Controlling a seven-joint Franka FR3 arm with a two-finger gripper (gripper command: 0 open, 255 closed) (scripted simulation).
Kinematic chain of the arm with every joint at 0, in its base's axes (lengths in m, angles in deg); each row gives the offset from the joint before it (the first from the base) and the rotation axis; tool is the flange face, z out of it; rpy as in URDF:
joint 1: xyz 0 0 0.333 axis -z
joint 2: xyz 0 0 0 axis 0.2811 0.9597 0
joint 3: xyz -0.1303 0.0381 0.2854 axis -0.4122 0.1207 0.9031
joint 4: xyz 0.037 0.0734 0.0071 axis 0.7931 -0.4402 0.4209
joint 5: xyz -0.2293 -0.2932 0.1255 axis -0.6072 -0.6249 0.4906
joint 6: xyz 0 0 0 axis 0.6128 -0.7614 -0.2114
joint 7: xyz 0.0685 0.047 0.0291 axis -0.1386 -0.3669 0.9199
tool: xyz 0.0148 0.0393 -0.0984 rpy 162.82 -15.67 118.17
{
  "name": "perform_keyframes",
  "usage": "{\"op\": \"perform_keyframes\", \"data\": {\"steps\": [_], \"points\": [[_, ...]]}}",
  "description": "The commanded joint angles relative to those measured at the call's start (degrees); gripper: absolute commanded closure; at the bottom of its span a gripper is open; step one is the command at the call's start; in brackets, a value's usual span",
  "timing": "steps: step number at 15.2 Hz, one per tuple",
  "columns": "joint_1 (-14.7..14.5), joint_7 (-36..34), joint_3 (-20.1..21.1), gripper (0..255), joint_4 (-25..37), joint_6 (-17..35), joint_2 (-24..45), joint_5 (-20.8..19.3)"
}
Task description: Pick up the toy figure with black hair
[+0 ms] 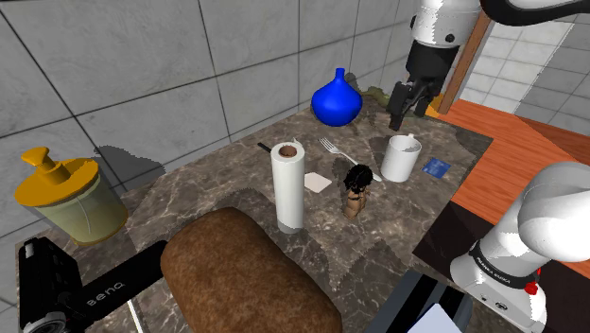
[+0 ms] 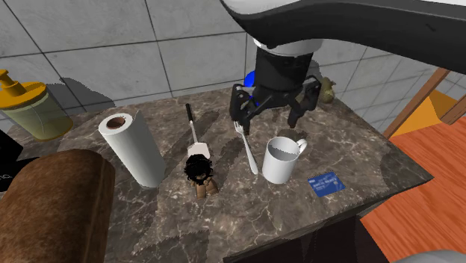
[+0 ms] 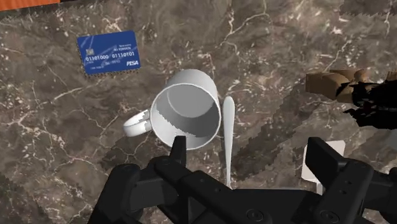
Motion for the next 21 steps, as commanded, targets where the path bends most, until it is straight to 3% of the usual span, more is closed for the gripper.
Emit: {"op": "perform_keyframes", "data": {"steps": [1, 11, 20, 21], "points": [[-0.8, -2.23, 2.35, 0, -0.19, 1.75, 0.81, 1.59], [-3.72, -13.68, 15.22, 0, 2.5, 10.07, 7.49, 7.36], [-4.19, -13.51, 16.47, 0, -3.24, 15.77, 7.42, 8.38], [-4.2, -13.59, 16.55, 255, -3.19, 15.79, 7.49, 8.39]]}}
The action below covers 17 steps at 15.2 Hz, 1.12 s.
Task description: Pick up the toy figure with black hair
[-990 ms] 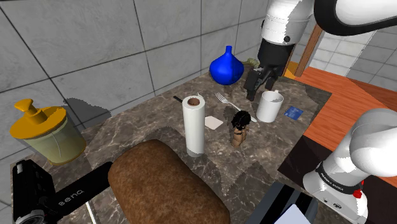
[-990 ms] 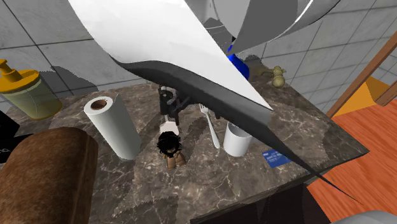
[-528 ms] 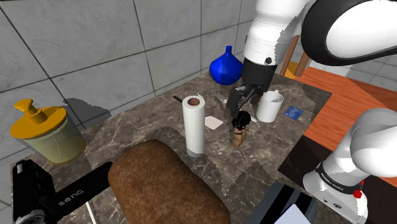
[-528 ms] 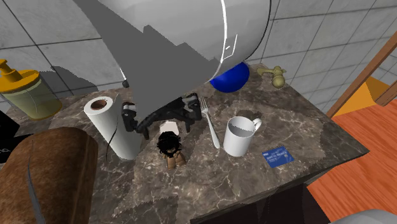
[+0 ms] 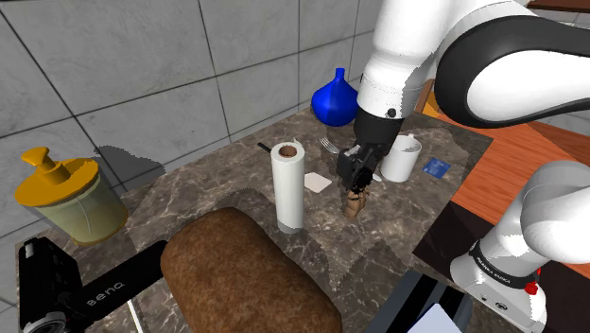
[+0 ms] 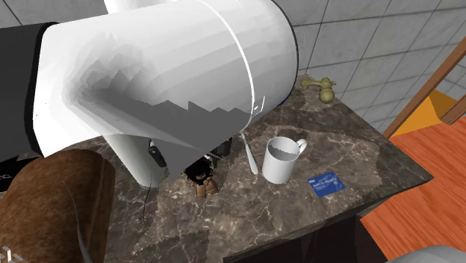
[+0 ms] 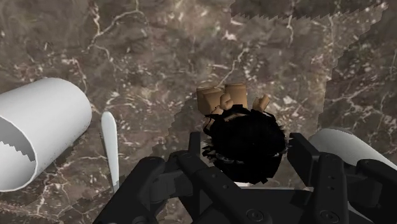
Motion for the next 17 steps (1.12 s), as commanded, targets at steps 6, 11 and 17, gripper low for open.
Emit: {"op": "perform_keyframes", "data": {"steps": [6, 11, 17], "points": [[-0.01, -0.07, 0.11, 255, -0.1, 0.2, 0.08, 0.05], [0.08, 0.04, -0.41, 255, 1.22, -1.37, -0.13, -0.25], [0.46, -0.1, -1.36, 255, 5.84, -5.85, 0.02, -1.05]]}}
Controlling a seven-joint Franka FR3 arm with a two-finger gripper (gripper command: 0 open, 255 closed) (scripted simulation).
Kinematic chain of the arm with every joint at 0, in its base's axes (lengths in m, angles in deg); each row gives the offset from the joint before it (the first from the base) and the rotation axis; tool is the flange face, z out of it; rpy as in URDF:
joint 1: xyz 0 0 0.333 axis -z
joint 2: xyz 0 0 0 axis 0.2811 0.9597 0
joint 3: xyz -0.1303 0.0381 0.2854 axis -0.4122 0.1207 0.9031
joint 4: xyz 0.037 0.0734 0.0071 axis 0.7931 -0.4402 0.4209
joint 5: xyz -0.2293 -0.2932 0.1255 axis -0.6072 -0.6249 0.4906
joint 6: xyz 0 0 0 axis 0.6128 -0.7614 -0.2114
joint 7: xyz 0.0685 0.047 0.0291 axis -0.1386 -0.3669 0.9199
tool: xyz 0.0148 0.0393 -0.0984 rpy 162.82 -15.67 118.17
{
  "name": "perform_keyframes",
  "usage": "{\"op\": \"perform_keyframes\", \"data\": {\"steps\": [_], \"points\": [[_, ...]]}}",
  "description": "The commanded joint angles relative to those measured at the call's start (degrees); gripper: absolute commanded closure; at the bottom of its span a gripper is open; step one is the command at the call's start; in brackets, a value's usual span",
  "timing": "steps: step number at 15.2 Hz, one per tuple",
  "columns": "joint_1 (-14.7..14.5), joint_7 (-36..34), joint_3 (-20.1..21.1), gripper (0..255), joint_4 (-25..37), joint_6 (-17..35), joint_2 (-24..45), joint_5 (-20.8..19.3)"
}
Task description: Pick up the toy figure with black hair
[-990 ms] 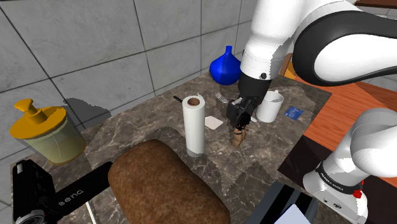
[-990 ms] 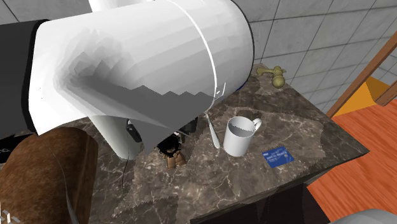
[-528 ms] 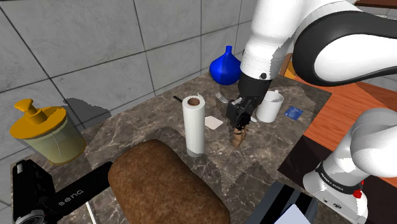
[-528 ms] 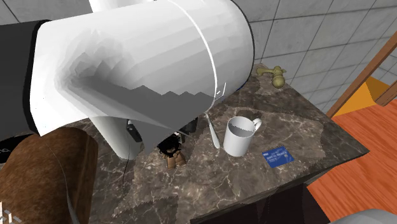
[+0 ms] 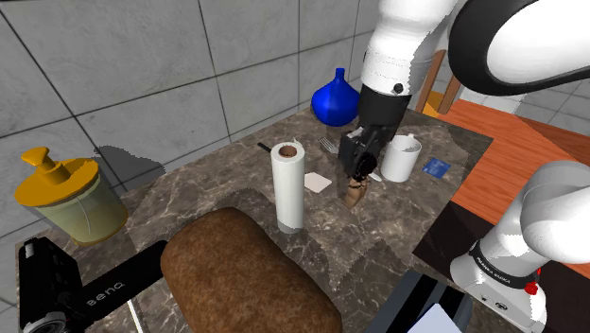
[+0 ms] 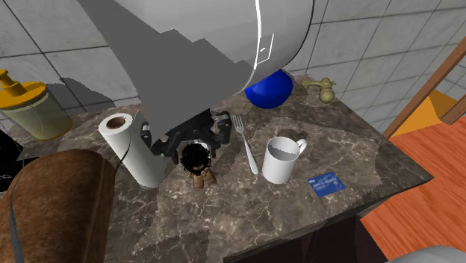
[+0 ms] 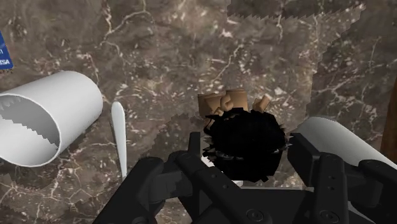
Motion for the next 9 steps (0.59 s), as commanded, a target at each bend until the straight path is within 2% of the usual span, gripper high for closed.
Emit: {"op": "perform_keyframes", "data": {"steps": [1, 9], "points": [[0.08, 0.0, -0.37, 255, 1.44, -1.55, -0.08, -0.23], [0.53, -0.23, -1.15, 255, 6.61, -6.02, 0.64, -1.03]]}}
